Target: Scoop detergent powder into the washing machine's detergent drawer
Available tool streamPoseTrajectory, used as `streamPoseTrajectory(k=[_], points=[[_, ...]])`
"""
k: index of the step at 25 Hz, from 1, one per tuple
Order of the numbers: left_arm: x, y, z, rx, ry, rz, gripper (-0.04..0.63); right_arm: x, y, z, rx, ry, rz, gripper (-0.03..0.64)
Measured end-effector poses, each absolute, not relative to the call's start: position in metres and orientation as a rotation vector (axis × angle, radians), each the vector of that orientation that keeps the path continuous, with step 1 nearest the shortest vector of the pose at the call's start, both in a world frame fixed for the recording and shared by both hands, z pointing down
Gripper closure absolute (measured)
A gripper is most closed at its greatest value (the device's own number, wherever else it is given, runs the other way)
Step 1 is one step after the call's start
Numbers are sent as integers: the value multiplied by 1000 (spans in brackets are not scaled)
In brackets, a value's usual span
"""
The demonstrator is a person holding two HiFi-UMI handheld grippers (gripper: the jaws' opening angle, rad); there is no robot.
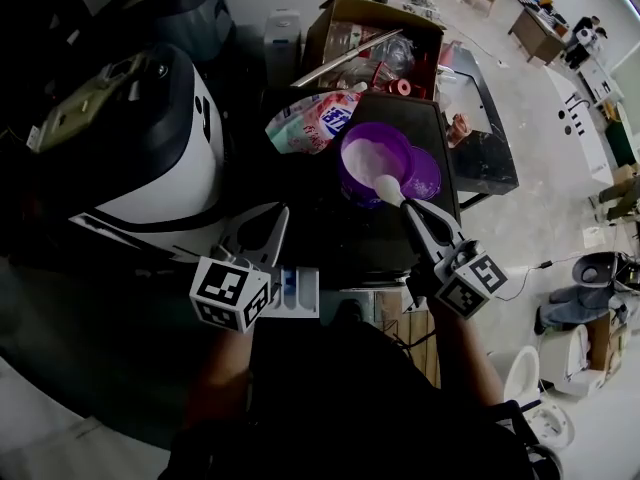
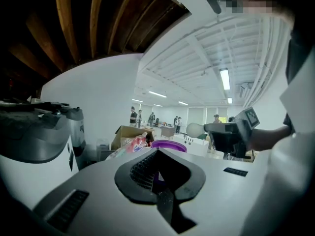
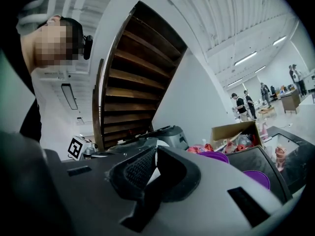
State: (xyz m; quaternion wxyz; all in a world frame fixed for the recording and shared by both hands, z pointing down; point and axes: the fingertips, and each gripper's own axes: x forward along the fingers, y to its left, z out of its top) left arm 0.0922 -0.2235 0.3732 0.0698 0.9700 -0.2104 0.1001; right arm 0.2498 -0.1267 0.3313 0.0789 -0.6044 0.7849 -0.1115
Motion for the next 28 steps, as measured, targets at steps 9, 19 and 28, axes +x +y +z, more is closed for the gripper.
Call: streamPoseTrajectory(k=[9,19,28], points=[[120,-225,371,2878,-742,325,588,293,-148,334,-1741,2447,-337,597],[139,-229,369,2880,-755,331,588,322,-176,346,-1763,2601,-348,597],[137,-227,369,2865,-759,313,588,325,-196,363,-1791,2782,-356,597]])
